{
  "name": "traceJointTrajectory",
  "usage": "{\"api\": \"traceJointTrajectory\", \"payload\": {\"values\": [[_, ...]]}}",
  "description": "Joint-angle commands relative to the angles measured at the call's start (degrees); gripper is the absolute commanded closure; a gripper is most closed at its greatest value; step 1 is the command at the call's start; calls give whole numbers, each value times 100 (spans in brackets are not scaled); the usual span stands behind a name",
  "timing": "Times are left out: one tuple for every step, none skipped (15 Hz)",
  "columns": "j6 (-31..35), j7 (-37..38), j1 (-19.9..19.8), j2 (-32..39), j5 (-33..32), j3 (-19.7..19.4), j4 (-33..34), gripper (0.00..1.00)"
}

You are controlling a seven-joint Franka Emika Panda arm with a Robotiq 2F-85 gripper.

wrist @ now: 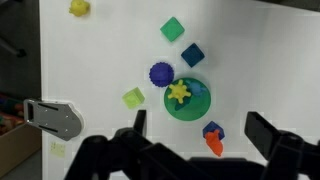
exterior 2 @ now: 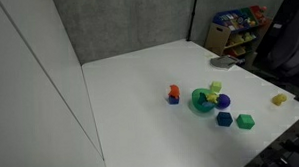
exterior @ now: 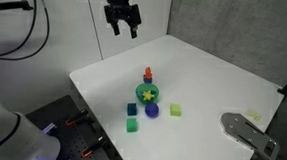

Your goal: Put the orange rubber toy in the light green block

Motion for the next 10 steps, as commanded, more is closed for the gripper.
{"api": "traceJointTrajectory", "payload": {"values": [[154,108,89,294,100,17,257,0],[211,114,113,384,127,18,308,0],[276,124,134,467,168,17,353,0],[322,118,154,582,235,13,428,0],[366,124,163,684,288,14,495,0],[398,121,175,814,352,12,582,0],[409,134,181,950,401,17,684,0],[435,172,185,1098,432,29,796,0],[450,206,196,1252,470,43,917,0],[479,236,205,1386,494,50,1015,0]]}}
